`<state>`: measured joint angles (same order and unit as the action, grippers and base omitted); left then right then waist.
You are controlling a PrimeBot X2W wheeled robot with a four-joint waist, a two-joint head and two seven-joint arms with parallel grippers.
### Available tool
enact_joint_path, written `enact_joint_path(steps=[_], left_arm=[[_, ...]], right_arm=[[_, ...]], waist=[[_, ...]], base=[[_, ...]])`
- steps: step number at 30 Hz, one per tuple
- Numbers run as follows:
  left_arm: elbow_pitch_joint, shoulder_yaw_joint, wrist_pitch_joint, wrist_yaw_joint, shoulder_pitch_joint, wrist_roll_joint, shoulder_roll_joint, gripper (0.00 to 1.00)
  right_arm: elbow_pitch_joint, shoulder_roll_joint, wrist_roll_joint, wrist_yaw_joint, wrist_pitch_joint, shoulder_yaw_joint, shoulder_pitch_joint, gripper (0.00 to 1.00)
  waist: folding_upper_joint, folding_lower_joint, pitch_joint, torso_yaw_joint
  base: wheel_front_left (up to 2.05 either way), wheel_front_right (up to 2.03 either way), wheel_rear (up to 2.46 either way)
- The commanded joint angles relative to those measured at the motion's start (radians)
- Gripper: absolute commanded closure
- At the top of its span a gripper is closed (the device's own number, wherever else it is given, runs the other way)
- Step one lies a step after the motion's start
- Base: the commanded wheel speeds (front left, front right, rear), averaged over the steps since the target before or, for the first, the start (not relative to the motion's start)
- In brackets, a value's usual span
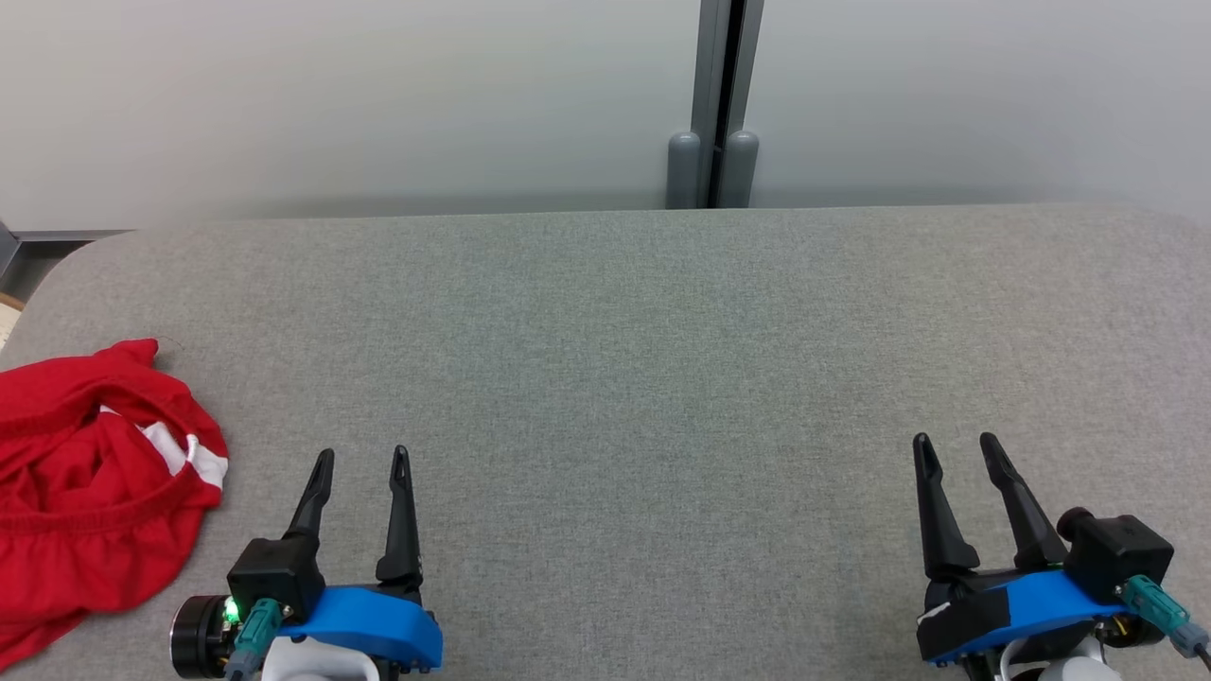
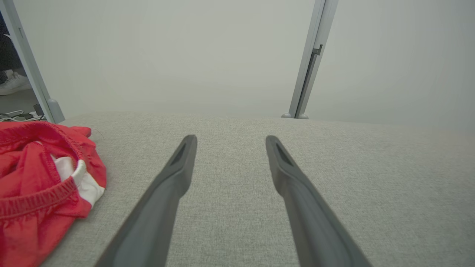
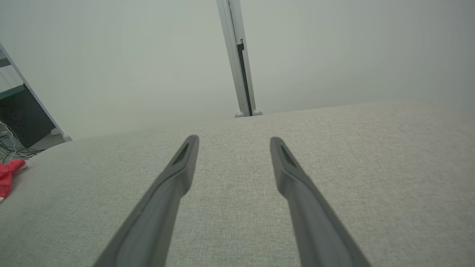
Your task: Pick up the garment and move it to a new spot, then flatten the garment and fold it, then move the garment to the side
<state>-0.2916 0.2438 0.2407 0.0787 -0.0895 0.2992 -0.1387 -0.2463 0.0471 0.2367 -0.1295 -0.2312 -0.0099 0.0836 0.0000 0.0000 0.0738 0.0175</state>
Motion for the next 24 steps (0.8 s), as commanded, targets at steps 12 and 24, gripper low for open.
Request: enact_joint_path(steps=[12, 24], left_arm=[[0.010, 0.006, -0.007, 0.007, 0.013, 0.022, -0.008, 0.00], [0.015, 0.008, -0.007, 0.019, 0.002, 0.022, -0.017, 0.00]], right_arm=[[0.010, 0.006, -0.005, -0.002, 0.008, -0.001, -0.007, 0.00], [0.038, 0.005, -0.022, -0.002, 0.018, -0.022, -0.023, 0.00]], waist=[[0.0000, 0.0000, -0.012, 0.001], [0.0000, 0.0000, -0.007, 0.128]], base=[[0.00, 0.00, 0.00], [0.00, 0.00, 0.00]])
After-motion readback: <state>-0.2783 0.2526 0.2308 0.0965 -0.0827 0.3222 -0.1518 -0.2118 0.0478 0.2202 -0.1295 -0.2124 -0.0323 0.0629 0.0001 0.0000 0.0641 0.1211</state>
